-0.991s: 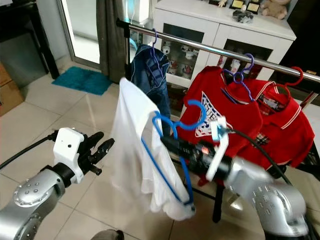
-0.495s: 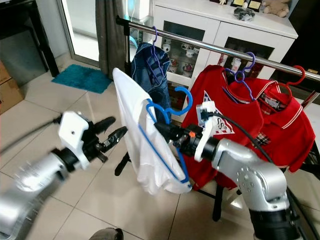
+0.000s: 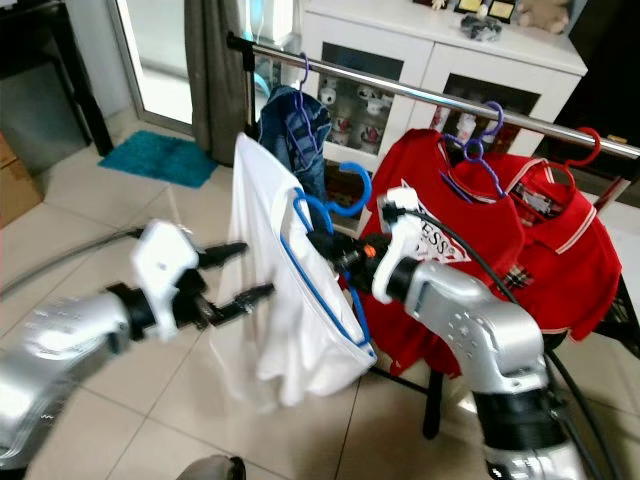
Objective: Hang hanger
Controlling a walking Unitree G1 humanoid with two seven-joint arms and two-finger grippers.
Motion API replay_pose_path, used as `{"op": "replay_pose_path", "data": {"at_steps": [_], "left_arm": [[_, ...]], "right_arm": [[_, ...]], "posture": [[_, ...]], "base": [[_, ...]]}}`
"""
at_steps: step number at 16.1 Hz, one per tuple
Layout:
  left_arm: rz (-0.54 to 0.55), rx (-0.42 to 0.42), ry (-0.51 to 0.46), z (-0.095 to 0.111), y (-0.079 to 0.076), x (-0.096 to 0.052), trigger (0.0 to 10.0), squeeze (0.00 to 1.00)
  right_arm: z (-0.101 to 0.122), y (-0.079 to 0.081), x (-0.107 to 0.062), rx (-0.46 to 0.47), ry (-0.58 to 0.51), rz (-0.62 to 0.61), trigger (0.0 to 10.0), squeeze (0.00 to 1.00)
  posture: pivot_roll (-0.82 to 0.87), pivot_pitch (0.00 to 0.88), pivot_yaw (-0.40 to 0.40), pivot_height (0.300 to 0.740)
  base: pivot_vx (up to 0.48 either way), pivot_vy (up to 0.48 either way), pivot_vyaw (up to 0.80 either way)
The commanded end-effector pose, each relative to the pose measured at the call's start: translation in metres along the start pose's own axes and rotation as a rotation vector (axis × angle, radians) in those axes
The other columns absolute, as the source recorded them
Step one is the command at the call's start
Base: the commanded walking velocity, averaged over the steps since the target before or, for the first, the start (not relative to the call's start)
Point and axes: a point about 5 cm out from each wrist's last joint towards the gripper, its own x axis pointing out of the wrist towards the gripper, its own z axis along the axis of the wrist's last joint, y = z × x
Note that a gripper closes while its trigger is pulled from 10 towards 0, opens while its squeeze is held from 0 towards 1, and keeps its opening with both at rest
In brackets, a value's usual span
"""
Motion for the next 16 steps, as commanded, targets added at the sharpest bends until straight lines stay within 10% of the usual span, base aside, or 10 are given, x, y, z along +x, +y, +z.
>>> {"op": "replay_pose_path", "data": {"at_steps": [1,8,16], "left_arm": [[-0.045,0.047,0.013,-0.007,-0.008,0.012,10.0,0.0],[-0.147,0.161,0.006,-0.042,-0.017,0.025,10.0,0.0],[-0.098,0.058,-0.008,-0.066,-0.012,0.029,10.0,0.0]], "right_arm": [[0.013,-0.01,0.002,0.003,-0.078,-0.09,10.0,0.0],[0.02,-0.01,0.015,0.07,-0.138,-0.166,10.0,0.0],[0.031,-0.003,0.019,0.081,-0.169,-0.155,10.0,0.0]], "posture": [[0.12,0.009,-0.097,0.74],[0.12,0.04,-0.097,0.74],[0.11,0.036,-0.094,0.74]], "base": [[0.0,0.0,0.0],[0.0,0.0,0.0],[0.0,0.0,0.0]]}}
